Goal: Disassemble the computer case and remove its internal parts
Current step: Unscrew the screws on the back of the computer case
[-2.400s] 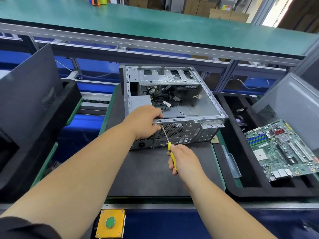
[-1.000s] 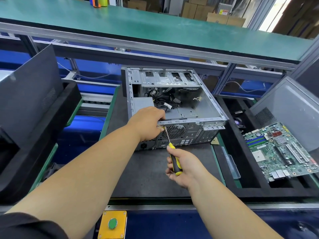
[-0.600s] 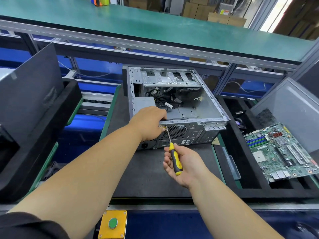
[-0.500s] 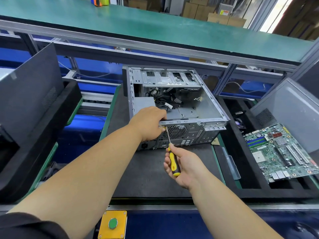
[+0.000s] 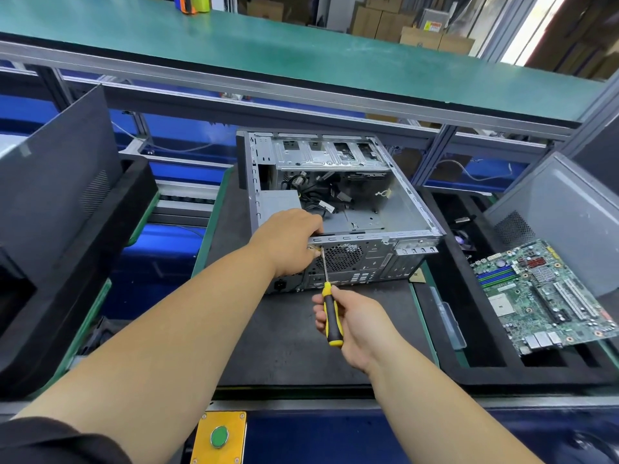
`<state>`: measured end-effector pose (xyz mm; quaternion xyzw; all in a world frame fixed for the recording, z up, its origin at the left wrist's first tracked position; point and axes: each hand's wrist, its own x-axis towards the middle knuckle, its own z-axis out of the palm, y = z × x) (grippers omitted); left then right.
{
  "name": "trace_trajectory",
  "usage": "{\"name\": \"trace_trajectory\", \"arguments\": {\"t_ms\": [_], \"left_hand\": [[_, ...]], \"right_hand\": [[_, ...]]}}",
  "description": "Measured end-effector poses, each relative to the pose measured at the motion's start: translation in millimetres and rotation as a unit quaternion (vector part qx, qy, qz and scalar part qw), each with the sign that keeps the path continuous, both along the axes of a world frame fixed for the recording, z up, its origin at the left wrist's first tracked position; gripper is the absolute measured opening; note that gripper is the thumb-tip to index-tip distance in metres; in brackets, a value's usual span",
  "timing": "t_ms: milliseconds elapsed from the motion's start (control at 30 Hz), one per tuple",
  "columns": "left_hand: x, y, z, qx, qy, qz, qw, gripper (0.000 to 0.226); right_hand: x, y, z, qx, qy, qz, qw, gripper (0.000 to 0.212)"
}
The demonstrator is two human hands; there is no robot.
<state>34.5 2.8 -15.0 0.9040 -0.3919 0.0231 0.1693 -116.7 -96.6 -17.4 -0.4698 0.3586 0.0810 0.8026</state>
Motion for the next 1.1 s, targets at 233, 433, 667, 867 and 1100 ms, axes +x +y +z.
{"name": "trace_trajectory", "arguments": {"t_ms": [233,433,667,867,1100], "left_hand": [[1,0,-1,-0.001,-0.004,-0.001,1.0,0.032],[1,0,-2,-0.005,-0.004,-0.001,1.0,0.031],[1,0,-1,-0.004,-0.003,0.0,1.0,0.03],[0,-1,-1,-0.003,-0.005,0.001,1.0,0.028],[-1,0,0,-0.003,-0.006,-0.002,1.0,0.029]], "right_hand": [[-1,0,0,-0.119,0.015,0.033,0.992,0.018],[-3,-2,-7,-0.083,-0.007,0.017,0.996,0.016],[-1,-7,-4,-0.044,0.017,0.0,0.999,0.033],[-3,-9,2,-0.051,0.036,0.006,0.998,0.043],[-4,-2,1,-0.102,0.057,0.006,0.993,0.033]]}}
